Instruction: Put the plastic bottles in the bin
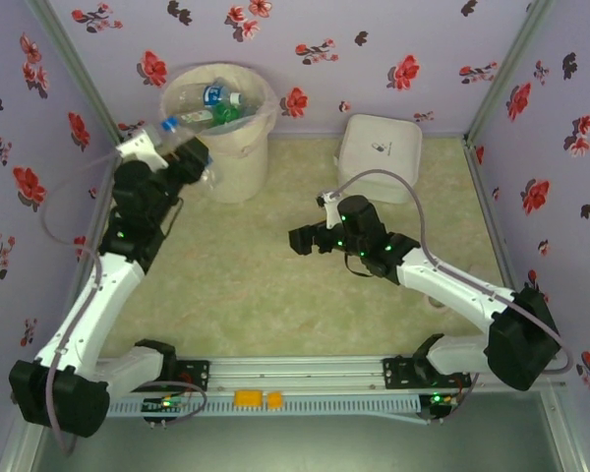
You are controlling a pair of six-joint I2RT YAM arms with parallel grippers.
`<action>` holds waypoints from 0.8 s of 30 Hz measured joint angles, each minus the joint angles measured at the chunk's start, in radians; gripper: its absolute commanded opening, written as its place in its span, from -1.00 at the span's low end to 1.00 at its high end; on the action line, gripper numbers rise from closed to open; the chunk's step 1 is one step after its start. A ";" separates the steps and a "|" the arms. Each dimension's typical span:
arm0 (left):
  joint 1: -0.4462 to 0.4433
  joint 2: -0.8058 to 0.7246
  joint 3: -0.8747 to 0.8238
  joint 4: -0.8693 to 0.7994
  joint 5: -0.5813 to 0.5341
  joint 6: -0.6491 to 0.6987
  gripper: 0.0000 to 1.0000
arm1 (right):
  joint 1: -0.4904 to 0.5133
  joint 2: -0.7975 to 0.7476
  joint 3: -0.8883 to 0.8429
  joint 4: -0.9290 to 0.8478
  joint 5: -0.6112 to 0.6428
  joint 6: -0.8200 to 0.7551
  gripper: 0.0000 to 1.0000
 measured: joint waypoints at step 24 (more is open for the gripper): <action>0.084 0.973 1.194 -0.458 0.117 0.228 -0.07 | -0.063 -0.018 -0.089 -0.081 0.255 -0.005 0.99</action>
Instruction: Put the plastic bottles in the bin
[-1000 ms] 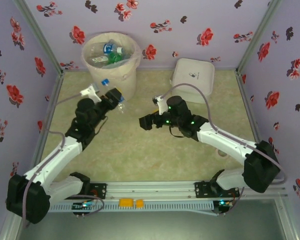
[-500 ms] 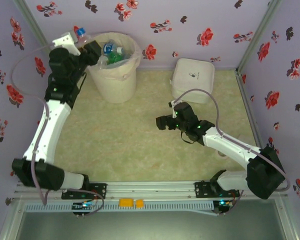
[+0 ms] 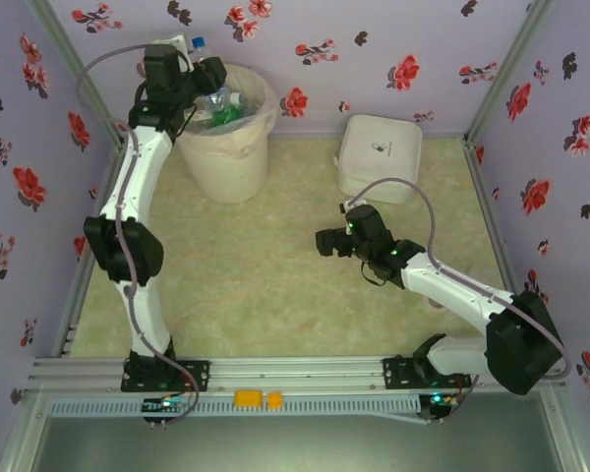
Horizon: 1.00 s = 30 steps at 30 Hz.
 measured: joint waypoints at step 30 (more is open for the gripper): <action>0.051 0.042 0.204 -0.422 -0.068 0.103 1.00 | -0.006 -0.004 -0.003 -0.004 0.027 -0.013 0.99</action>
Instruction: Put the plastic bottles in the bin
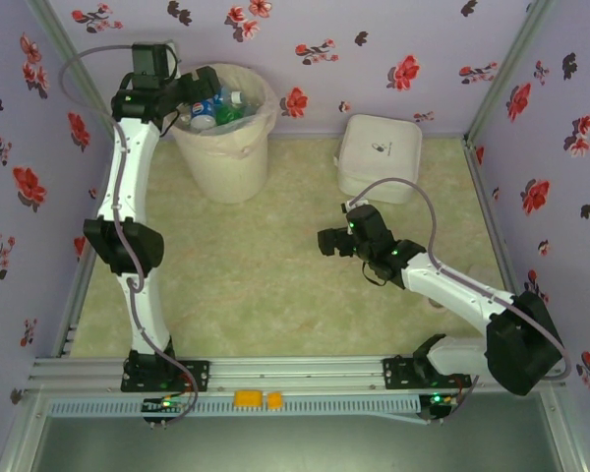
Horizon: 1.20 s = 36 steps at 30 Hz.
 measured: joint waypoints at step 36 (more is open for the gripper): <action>0.000 -0.882 -2.138 1.367 -0.379 0.274 1.00 | -0.548 0.245 -0.384 0.914 0.322 -0.189 0.99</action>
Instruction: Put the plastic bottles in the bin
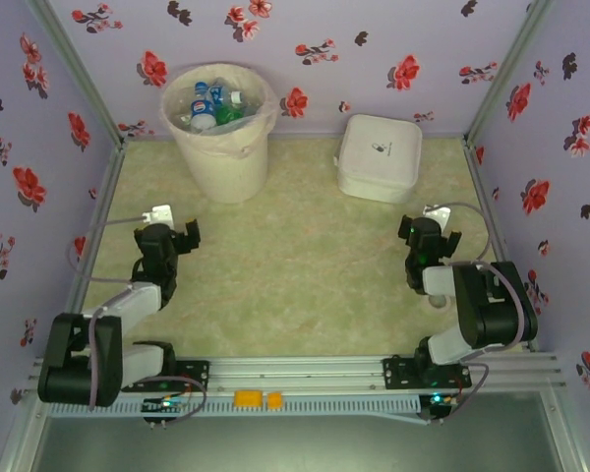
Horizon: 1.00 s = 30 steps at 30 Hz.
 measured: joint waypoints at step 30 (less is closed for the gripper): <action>0.095 0.336 -0.066 0.393 0.130 0.130 0.99 | -0.050 0.064 -0.026 0.135 -0.109 -0.002 0.99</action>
